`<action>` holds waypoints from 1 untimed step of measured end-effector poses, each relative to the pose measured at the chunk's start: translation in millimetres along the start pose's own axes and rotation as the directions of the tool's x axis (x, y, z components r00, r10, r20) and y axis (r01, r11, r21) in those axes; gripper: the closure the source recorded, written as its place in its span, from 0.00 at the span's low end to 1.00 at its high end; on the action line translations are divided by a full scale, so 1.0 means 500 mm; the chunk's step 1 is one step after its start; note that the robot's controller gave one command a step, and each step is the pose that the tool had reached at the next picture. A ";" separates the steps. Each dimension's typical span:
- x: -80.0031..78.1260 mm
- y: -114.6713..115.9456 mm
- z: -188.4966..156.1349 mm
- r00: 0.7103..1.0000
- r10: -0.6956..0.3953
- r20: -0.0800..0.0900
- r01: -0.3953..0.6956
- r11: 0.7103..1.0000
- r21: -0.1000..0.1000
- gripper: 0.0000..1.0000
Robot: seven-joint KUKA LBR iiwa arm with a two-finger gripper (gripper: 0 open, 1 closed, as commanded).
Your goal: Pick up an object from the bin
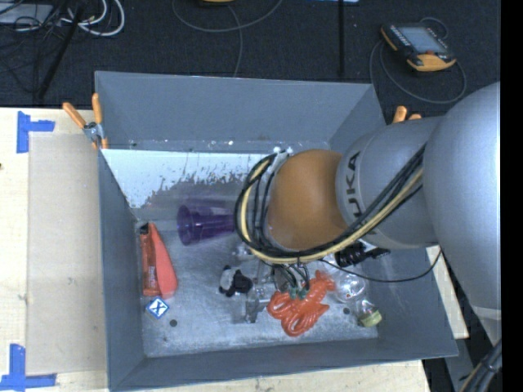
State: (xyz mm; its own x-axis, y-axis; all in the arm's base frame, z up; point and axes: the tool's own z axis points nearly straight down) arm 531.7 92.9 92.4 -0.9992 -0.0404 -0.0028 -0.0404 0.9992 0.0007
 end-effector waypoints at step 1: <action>-0.006 0.016 0.044 1.000 -0.006 0.001 0.006 1.000 0.000 0.00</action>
Offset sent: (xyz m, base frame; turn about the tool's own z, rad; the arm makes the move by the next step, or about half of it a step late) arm 0.0020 0.0094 0.0076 -0.0531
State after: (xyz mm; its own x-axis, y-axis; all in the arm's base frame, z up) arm 534.3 101.0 70.5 -0.9989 -0.0462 -0.0038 -0.0462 0.9989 0.0010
